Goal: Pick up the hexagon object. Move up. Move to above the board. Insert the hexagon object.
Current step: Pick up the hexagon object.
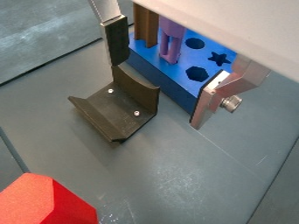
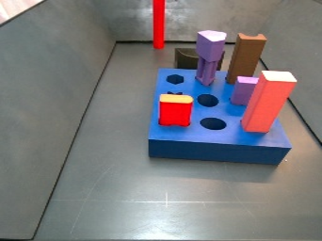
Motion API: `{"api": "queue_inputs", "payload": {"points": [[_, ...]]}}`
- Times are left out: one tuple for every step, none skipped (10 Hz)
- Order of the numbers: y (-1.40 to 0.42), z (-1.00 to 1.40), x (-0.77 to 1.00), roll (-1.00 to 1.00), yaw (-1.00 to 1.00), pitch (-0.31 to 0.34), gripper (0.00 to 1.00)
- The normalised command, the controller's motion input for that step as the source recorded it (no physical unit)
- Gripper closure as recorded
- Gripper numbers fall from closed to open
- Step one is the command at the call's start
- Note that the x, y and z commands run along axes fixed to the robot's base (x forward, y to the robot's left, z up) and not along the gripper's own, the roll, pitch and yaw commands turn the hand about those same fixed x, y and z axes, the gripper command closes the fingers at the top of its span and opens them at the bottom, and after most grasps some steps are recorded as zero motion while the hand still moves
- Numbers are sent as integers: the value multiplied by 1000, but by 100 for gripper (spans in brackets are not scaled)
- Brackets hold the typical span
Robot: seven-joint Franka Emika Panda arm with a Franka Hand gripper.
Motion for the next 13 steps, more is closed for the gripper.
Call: {"api": "queue_inputs", "payload": {"points": [[411,-157,86,21,300,16,0],[706,-326,169,39,314,109,0],[757,-357,131,67,326,106,0],[749,-349,143,70,329,106,0],[720,-271,191,109,314,147,0],[729,-286,180,99,283,166,0],[714,-223,77,57,220,141,0],[583,-209,54,50,126,116,0],[577,-229,77,29,49,126,0],[557,-203,86,0,0,136,0],[517,-240,83,4,11,119,0],[406,-249,80,23,11,110,0],[209,-191,154,26,0,123,0]]}}
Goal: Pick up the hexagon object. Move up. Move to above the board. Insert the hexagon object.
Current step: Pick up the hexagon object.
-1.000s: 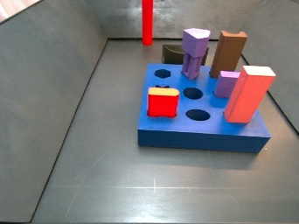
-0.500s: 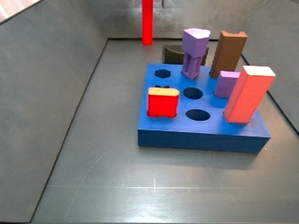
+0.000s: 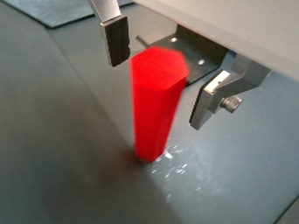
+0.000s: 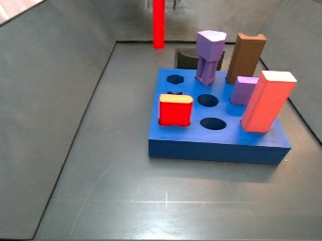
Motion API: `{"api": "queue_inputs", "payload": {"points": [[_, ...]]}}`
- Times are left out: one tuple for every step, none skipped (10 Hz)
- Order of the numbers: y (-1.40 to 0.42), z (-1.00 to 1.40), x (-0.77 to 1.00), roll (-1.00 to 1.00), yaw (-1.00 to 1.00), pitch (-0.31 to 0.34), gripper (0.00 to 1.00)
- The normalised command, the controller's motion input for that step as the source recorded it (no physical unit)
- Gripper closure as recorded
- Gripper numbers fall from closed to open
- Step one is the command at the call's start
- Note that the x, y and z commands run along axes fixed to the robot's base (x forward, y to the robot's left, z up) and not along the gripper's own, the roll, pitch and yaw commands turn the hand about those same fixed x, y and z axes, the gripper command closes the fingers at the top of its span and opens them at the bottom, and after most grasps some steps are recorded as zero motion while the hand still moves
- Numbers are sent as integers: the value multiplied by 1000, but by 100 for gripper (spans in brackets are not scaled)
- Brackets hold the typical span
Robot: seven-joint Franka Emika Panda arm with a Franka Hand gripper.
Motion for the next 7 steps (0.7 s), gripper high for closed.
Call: {"api": "queue_inputs", "payload": {"points": [[0,0,0,0,-20,0,0],[0,0,0,0,0,0,0],[0,0,0,0,0,0,100],[0,0,0,0,0,0,100],[0,0,0,0,0,0,100],[0,0,0,0,0,0,100],[0,0,0,0,0,0,100]]}}
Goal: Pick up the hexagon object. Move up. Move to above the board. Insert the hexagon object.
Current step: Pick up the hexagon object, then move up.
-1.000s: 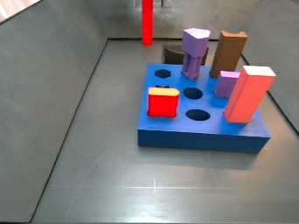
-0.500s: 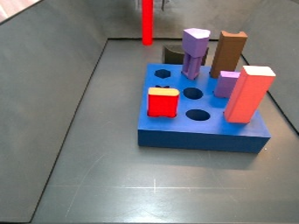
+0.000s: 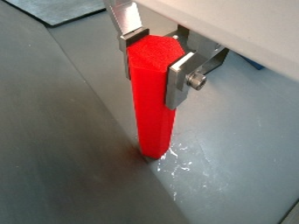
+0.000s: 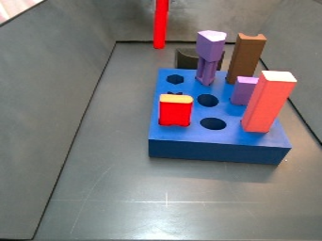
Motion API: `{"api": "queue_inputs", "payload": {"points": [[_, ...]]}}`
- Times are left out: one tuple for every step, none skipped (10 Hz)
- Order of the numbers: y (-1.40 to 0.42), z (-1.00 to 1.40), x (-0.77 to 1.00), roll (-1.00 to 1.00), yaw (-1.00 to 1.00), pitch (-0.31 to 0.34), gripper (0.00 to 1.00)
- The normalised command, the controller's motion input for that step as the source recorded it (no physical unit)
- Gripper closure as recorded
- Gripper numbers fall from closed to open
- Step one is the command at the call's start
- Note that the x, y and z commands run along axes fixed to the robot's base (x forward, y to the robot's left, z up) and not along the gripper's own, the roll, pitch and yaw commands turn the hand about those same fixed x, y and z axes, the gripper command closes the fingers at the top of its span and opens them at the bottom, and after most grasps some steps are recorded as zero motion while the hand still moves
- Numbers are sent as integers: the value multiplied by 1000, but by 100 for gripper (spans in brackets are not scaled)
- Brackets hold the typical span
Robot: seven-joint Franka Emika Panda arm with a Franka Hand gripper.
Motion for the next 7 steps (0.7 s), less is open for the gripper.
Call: {"api": "queue_inputs", "payload": {"points": [[0,0,0,0,0,0,100],[0,0,0,0,0,0,100],[0,0,0,0,0,0,100],[0,0,0,0,0,0,100],[0,0,0,0,0,0,100],[0,0,0,0,0,0,100],[0,833,0,0,0,0,100]]}}
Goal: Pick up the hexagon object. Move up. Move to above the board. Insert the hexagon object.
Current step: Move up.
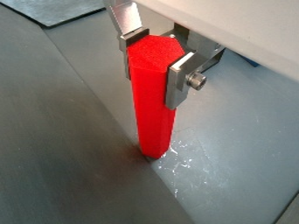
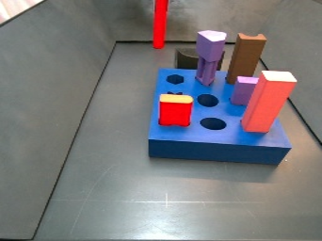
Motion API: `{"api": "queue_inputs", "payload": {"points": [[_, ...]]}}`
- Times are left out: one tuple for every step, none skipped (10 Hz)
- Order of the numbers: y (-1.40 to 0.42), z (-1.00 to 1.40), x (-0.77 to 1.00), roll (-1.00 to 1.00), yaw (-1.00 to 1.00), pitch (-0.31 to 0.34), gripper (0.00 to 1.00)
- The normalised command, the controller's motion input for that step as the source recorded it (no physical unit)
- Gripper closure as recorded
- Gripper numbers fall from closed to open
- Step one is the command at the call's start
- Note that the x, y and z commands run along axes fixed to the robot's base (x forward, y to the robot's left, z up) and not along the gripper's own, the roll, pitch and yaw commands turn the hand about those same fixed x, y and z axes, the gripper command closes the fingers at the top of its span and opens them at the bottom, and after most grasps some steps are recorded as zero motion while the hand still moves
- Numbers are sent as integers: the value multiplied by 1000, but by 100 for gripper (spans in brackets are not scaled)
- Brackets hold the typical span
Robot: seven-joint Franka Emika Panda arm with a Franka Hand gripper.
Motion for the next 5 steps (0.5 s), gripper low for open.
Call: {"api": "queue_inputs", "payload": {"points": [[3,828,-2,6,-26,5,100],[-1,670,-24,1,-32,44,100],[3,582,-24,2,-31,56,100],[7,397,-11,9,-27,67,100],[11,256,-3,13,-26,77,100]]}}
